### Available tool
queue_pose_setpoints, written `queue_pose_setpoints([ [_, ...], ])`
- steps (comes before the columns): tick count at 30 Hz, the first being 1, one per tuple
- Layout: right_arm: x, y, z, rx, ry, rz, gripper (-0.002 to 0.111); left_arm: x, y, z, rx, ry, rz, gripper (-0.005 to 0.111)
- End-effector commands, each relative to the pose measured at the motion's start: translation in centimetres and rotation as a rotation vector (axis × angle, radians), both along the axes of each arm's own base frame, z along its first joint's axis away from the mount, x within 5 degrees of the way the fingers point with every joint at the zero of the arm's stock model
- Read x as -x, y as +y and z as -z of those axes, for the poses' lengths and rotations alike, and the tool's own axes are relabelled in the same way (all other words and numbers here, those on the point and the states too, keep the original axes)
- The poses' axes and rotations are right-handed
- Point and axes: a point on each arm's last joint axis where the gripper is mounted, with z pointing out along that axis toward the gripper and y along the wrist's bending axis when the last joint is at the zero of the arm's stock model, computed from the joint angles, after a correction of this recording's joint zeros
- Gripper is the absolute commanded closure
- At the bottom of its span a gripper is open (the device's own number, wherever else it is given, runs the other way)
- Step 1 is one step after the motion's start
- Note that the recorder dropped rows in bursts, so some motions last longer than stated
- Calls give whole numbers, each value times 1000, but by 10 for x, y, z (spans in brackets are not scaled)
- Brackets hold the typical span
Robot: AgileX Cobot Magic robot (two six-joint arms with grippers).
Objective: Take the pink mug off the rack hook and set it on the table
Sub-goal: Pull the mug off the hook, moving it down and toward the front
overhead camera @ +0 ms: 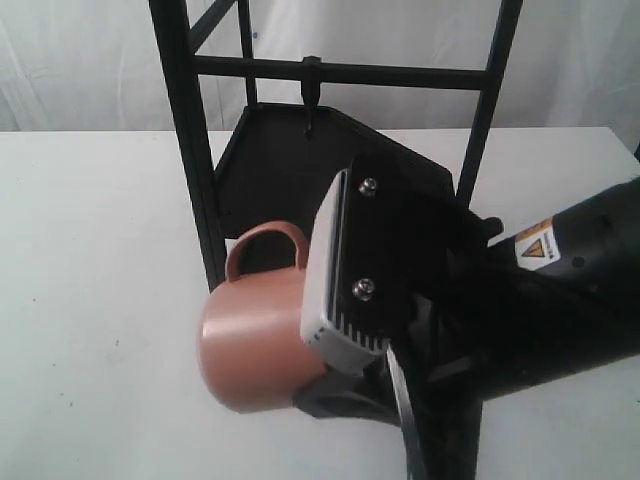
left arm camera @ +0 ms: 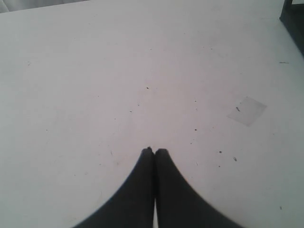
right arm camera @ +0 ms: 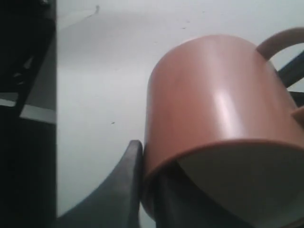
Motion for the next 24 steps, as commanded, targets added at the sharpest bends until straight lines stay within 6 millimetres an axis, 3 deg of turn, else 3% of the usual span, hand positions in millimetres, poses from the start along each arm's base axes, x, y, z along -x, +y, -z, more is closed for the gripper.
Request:
queue_pose_setpoints([
  [1,12,-1,-12,11,112,-57,108,0,0,1,9,-3,0,107],
  [6,16,-5,-22,70,218,-22,108,0,0,1,9,-3,0,107],
  [12,-2,-3,-25,180,325,244,108,0,0,1,9,-3,0,107],
  [16,-15,8,-10,354,444,296,108,0,0,1,9,-3,0,107],
  [24,-49,39,33,513,510,326,108,0,0,1,9,-3,0,107],
])
